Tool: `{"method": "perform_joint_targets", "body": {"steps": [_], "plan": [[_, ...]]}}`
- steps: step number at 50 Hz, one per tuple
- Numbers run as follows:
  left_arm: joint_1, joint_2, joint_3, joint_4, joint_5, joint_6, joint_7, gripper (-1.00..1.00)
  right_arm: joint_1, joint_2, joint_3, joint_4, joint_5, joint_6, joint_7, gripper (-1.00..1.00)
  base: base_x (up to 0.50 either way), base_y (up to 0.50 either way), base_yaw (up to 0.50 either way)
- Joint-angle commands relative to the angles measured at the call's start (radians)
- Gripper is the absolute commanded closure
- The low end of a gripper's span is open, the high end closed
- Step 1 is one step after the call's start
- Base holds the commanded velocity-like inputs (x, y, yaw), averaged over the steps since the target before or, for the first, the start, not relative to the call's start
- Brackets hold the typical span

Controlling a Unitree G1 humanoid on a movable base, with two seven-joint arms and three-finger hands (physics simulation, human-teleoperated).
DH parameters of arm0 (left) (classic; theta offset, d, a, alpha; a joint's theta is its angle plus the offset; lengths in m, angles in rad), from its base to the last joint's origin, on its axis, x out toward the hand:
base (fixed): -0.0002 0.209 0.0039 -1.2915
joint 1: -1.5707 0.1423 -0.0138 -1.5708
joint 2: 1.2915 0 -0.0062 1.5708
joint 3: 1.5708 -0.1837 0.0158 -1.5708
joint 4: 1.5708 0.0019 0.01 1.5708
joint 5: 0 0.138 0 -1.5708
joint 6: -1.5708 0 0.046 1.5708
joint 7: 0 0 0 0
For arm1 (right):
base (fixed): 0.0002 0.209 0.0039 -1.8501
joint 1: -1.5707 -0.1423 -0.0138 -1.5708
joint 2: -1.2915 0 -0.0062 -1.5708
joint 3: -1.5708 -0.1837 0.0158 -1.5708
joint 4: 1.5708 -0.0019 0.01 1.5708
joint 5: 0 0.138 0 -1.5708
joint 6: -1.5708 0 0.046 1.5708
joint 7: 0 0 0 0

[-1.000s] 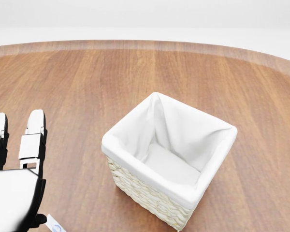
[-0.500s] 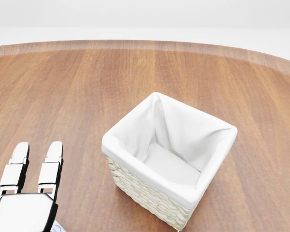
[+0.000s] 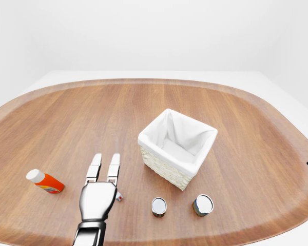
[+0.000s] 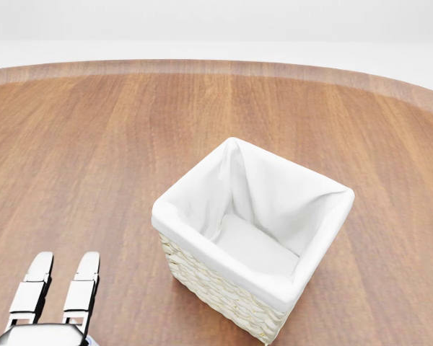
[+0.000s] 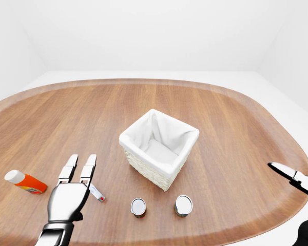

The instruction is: Pick up the alphabet soup and the cream cheese box, and put them in the basket.

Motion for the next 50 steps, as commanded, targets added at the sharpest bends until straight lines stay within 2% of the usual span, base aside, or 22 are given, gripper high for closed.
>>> {"method": "perform_joint_targets", "body": {"steps": [1,12,22,23,24,26,28,33,36,41,43,45,50], "plan": [[0.006,0.009,0.001,0.073,0.007,-0.001,0.02,-1.0,0.0,0.0,0.003,0.002,-0.003,0.0,0.0,-1.0,0.0,0.0,0.0],[-0.063,0.027,-0.016,0.245,-0.004,0.022,0.07,-1.0,-0.001,0.0,0.004,0.008,-0.005,0.0,0.002,-1.0,0.0,0.0,0.0],[-0.167,0.048,-0.023,0.484,-0.054,0.033,0.166,-1.0,0.001,0.002,0.001,0.004,-0.002,0.0,0.003,-1.0,0.0,0.0,0.0],[-0.177,0.049,-0.022,0.504,-0.071,0.029,0.172,-1.0,0.002,0.002,0.001,0.003,-0.002,0.0,0.004,-1.0,0.0,0.0,0.0],[-0.19,0.046,-0.007,0.524,-0.143,-0.005,0.169,-1.0,0.003,0.0,-0.002,-0.005,0.002,0.0,0.002,-1.0,0.0,0.0,0.0],[-0.198,0.05,-0.011,0.542,-0.149,-0.002,0.175,-1.0,0.002,0.001,-0.004,-0.007,0.003,0.0,0.001,-1.0,0.0,0.0,0.0],[-0.207,0.053,-0.014,0.568,-0.167,-0.011,0.177,-1.0,0.0,0.001,-0.001,-0.001,0.0,0.0,0.002,-1.0,0.0,0.0,0.0],[-0.231,0.058,-0.023,0.624,-0.16,0.01,0.202,-1.0,0.0,0.001,0.0,0.001,-0.002,0.0,0.0,-1.0,0.0,0.0,0.0],[-0.243,0.06,-0.028,0.654,-0.173,0.006,0.213,-1.0,0.001,0.001,0.0,0.002,-0.002,0.0,-0.001,-1.0,0.0,0.0,0.0],[-0.266,0.065,-0.035,0.699,-0.17,0.025,0.226,-1.0,0.001,0.0,-0.003,-0.006,0.0,0.0,-0.002,-1.0,0.0,0.0,0.0],[-0.26,0.069,-0.03,0.689,-0.199,0.002,0.226,-1.0,0.0,0.001,-0.001,-0.002,-0.002,0.0,-0.001,-1.0,0.0,0.0,0.0],[-0.262,0.071,-0.027,0.695,-0.19,0.016,0.232,-1.0,0.0,0.001,0.0,-0.002,-0.003,0.0,-0.001,-1.0,0.0,0.0,0.0],[-0.299,0.077,-0.021,0.78,-0.199,0.021,0.264,-1.0,0.0,0.0,0.0,-0.005,-0.003,0.0,-0.002,-1.0,0.0,0.0,0.0]]}}
